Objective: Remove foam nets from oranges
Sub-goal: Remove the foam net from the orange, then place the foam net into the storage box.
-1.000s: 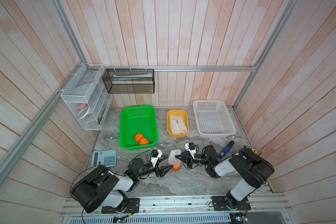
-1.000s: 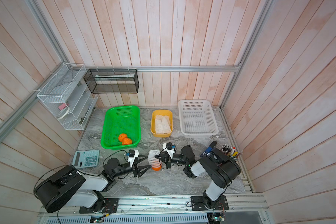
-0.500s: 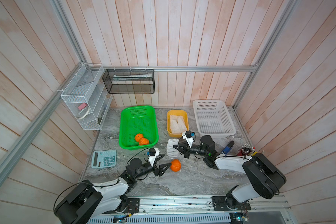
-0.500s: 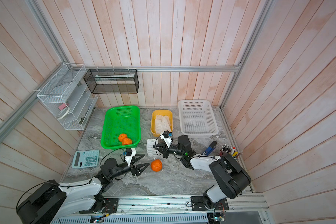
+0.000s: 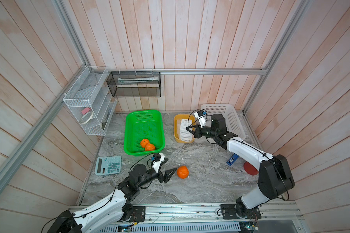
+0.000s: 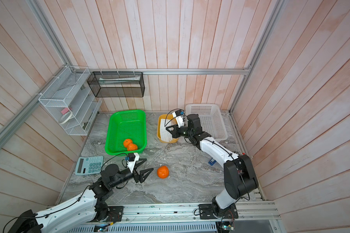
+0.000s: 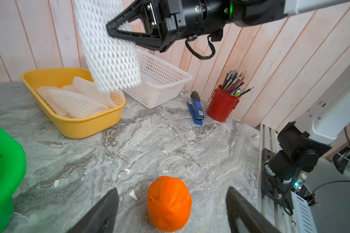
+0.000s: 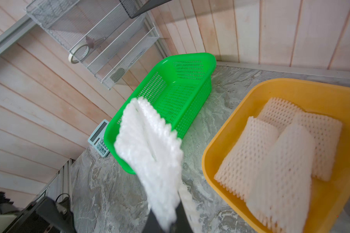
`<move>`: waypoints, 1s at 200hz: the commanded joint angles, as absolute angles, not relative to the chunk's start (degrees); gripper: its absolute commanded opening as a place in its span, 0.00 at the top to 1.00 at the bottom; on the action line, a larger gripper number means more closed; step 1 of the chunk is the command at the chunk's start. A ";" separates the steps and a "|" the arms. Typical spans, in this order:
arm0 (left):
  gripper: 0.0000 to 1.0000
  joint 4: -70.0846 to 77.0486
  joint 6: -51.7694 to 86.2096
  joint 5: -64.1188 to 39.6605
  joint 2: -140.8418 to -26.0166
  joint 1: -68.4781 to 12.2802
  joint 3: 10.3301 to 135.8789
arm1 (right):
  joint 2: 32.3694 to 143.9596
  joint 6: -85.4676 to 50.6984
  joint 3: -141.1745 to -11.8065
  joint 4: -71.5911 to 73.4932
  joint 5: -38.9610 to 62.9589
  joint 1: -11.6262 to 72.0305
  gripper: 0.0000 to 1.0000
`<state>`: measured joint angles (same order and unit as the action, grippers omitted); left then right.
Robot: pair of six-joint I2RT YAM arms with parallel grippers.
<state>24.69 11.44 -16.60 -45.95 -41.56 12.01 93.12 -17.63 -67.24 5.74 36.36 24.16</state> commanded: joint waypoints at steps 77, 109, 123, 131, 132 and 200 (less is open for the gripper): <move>0.15 18.86 12.58 -13.68 -46.25 -43.24 14.33 | 120.89 -16.35 -101.81 -19.81 38.73 20.50 1.00; 0.15 17.43 13.07 -13.60 -45.22 -43.24 14.37 | 129.69 -15.88 -113.51 -27.38 36.56 20.35 1.00; 0.15 17.01 13.45 -13.35 -44.47 -43.24 14.07 | 132.01 -16.32 -116.96 -28.75 34.60 20.26 0.97; 0.15 16.75 13.73 -13.43 -44.17 -43.24 14.02 | 133.10 -16.68 -118.52 -29.25 34.09 20.14 0.94; 0.15 16.72 13.77 -13.44 -44.15 -43.24 14.00 | 133.17 -16.69 -118.81 -29.26 34.09 20.13 0.93; 0.15 14.85 14.85 -12.91 -41.60 -43.28 14.37 | 133.03 -18.63 -123.36 -28.22 31.57 18.83 0.56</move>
